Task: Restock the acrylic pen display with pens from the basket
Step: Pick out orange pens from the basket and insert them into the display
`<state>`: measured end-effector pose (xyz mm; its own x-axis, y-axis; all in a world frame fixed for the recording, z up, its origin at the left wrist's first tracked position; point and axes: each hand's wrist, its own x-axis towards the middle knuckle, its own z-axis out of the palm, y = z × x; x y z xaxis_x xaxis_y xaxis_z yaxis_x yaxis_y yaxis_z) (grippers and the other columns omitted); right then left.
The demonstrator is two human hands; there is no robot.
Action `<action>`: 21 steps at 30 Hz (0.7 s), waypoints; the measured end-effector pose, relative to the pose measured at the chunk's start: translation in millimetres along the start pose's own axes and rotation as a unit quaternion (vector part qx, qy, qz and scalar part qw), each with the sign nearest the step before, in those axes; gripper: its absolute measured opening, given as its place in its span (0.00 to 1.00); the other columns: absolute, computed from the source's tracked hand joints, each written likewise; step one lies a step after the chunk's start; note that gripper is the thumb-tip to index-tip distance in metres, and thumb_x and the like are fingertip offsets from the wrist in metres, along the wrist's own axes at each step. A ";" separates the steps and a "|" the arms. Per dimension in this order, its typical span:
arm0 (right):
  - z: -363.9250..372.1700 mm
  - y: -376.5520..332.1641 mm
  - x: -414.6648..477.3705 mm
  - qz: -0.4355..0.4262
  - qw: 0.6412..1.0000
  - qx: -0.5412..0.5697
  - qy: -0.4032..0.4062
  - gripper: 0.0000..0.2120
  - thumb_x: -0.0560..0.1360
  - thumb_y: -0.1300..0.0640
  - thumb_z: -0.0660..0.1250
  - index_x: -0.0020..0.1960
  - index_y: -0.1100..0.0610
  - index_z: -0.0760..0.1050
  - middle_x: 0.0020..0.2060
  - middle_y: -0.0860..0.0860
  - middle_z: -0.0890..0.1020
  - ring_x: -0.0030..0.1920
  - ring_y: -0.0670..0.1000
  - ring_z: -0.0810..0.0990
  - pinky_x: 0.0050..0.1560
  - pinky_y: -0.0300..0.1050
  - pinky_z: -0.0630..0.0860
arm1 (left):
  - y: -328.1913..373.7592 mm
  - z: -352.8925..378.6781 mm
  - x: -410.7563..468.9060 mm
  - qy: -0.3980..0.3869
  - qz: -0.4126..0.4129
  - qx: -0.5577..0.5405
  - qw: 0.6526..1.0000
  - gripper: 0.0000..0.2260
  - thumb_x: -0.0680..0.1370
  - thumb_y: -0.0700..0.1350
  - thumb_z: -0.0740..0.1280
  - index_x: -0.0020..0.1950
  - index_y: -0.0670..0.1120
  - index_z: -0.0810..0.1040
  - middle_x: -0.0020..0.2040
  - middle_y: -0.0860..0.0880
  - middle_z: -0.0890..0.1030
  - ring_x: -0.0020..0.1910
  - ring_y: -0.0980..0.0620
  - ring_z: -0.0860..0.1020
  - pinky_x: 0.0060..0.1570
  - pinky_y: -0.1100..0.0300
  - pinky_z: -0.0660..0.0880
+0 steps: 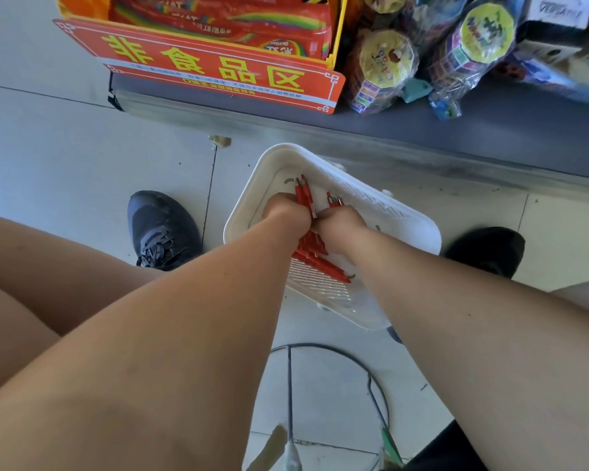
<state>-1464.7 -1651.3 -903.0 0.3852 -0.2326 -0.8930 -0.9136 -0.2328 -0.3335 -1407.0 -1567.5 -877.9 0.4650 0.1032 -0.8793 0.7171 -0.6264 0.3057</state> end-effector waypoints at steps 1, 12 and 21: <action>-2.5 -1.4 -4.2 -0.006 1.000 0.019 0.004 0.06 0.76 0.55 0.69 0.50 0.55 0.82 0.43 0.50 0.83 0.46 0.54 0.81 0.53 0.49 0.78 | -0.7 -1.8 -4.0 -0.005 0.002 -0.004 1.000 0.05 0.79 0.42 0.66 0.54 0.48 0.75 0.51 0.45 0.77 0.54 0.42 0.79 0.61 0.51 0.76; -17.1 -5.3 -51.4 -0.048 0.993 0.105 -0.022 0.10 0.79 0.58 0.67 0.40 0.49 0.80 0.40 0.55 0.82 0.37 0.53 0.77 0.37 0.45 0.73 | -9.3 -12.9 -27.7 -0.011 0.071 -0.009 0.997 0.11 0.79 0.40 0.62 0.55 0.55 0.78 0.49 0.46 0.83 0.50 0.41 0.83 0.49 0.53 0.80; -5.8 2.9 -69.4 -0.047 0.991 0.128 -0.001 0.06 0.78 0.51 0.67 0.47 0.50 0.82 0.43 0.52 0.86 0.43 0.50 0.83 0.42 0.42 0.76 | -22.3 -14.8 -24.8 -0.020 0.018 -0.078 0.997 0.08 0.78 0.40 0.63 0.46 0.50 0.81 0.47 0.43 0.82 0.44 0.43 0.81 0.49 0.53 0.80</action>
<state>-1493.4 -1641.4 -840.3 0.4702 -0.2190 -0.8550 -0.8768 -0.0053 -0.4809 -1426.9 -1544.6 -857.5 0.4735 0.0490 -0.8794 0.7733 -0.5010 0.3885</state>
